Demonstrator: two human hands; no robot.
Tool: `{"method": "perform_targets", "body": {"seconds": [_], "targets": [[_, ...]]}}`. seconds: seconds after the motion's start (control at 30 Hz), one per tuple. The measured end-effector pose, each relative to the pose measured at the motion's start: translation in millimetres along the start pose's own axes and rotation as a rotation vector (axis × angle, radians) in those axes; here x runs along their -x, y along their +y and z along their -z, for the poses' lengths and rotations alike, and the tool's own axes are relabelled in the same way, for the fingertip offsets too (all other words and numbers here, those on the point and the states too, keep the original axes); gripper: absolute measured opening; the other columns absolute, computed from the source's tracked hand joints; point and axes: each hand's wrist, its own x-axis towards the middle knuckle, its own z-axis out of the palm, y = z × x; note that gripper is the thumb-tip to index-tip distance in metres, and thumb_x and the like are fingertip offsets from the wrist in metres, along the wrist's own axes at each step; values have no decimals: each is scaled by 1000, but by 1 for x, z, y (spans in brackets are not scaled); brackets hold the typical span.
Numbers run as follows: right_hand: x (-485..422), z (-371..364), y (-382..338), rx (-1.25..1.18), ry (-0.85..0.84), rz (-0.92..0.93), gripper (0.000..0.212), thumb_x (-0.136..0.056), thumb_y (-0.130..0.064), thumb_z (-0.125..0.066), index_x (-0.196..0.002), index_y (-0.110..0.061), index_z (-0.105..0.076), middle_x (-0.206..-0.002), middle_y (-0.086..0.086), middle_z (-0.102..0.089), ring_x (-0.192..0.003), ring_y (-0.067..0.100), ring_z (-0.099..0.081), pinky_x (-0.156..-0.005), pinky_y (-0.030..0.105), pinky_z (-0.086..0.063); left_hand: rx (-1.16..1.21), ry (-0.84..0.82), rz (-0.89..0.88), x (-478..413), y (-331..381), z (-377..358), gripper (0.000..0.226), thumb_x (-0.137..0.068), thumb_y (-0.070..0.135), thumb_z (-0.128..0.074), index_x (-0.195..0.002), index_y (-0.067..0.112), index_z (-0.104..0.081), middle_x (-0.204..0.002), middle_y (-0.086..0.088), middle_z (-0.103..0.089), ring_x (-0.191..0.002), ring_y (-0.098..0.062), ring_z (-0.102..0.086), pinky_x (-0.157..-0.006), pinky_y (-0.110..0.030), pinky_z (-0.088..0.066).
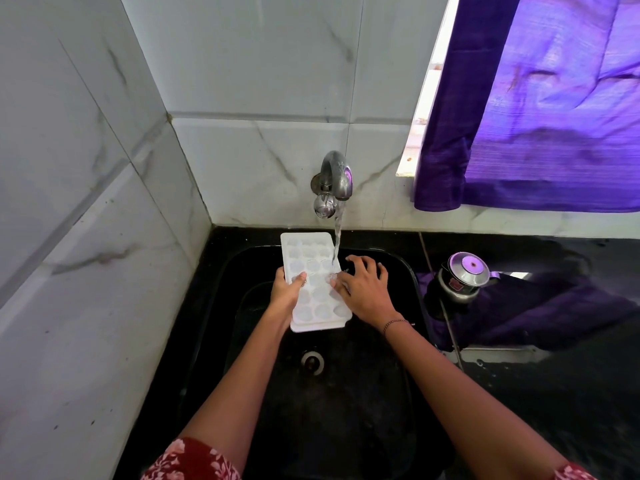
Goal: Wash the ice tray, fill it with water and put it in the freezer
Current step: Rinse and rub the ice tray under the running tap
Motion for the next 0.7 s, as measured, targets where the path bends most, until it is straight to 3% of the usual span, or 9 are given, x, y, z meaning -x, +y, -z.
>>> {"method": "perform_targets", "body": {"seconds": [0.2, 0.47, 0.6, 0.7], "targets": [[0, 2, 5, 14, 6, 26, 40, -97, -51, -34, -117, -32, -62, -149, 0, -30, -141, 26, -14, -115, 52, -7, -8, -30, -7, 1, 1, -3, 39, -93, 18, -57, -129, 13, -42, -117, -9, -58, -100, -27, -62, -81, -41, -53], [3, 1, 4, -19, 99, 46, 42, -94, -51, -39, -120, -22, -56, -142, 6, -37, -136, 26, -26, -110, 46, -24, -29, -54, 3, 5, 5, -11, 39, -94, 18, -55, -130, 11, -41, -117, -11, -58, -97, -26, -62, -77, -39, -53], [4, 1, 1, 10, 86, 127, 41, -94, -52, -38, -120, -28, -58, -146, 5, -34, -139, 28, -22, -113, 49, -19, -47, -56, -14, 5, 6, -17, 35, -98, 23, -47, -130, 11, -41, -120, -13, -58, -95, -25, -60, -80, -40, -52], [4, 1, 0, 30, 87, 118, 39, -95, -51, -40, -120, -29, -61, -148, 4, -33, -141, 29, -20, -115, 51, -15, -46, -64, -3, 6, 8, -19, 37, -101, 32, -37, -133, 14, -40, -122, -11, -56, -104, -27, -59, -90, -43, -50]]}}
